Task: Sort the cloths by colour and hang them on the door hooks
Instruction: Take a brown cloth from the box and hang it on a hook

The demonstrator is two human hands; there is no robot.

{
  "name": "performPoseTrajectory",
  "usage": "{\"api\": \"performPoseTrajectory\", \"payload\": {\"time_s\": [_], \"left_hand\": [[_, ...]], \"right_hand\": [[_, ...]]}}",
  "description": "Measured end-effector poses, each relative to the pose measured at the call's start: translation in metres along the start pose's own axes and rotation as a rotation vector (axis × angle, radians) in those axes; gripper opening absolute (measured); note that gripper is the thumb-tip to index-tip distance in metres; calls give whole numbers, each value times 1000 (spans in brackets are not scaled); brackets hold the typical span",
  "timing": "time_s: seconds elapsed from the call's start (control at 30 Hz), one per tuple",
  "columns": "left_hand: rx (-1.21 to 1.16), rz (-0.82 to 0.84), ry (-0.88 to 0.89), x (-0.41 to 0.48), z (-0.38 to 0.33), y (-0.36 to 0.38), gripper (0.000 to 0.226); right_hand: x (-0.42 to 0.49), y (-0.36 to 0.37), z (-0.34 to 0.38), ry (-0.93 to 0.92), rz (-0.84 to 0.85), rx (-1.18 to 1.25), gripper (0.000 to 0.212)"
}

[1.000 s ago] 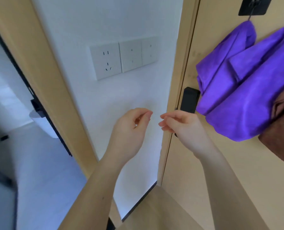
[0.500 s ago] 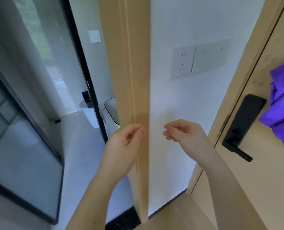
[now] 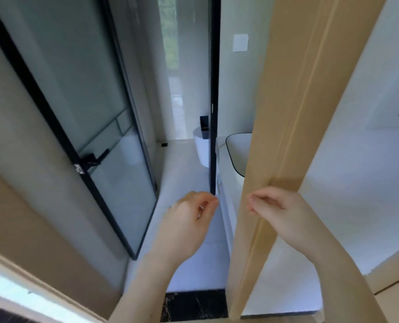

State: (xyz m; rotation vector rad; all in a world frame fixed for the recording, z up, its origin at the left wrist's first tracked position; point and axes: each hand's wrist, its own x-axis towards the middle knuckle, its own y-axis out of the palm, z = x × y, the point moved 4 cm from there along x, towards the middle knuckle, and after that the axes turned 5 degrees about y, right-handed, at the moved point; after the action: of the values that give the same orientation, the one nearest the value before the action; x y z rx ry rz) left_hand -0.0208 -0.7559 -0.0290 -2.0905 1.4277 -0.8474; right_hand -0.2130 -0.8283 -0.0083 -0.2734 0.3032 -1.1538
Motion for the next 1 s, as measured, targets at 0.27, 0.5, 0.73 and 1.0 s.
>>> {"api": "performPoseTrajectory", "payload": {"time_s": [0.27,0.5,0.73,1.0], "left_hand": [[187,-107,-207,-16,34,-17,14],[255,-188,-348,-47,61,-49,19],[284,-253,-410,-74,89,-81,19],[326,-290,-525,-123,136,-141,23]], "right_hand": [[41,52,-3,-77,255,-37,13],[58,109,4,-134,456,-129,9],[72,164,14,-191,543,-207,11],[62,256,43,-257,627,-308,11]]}}
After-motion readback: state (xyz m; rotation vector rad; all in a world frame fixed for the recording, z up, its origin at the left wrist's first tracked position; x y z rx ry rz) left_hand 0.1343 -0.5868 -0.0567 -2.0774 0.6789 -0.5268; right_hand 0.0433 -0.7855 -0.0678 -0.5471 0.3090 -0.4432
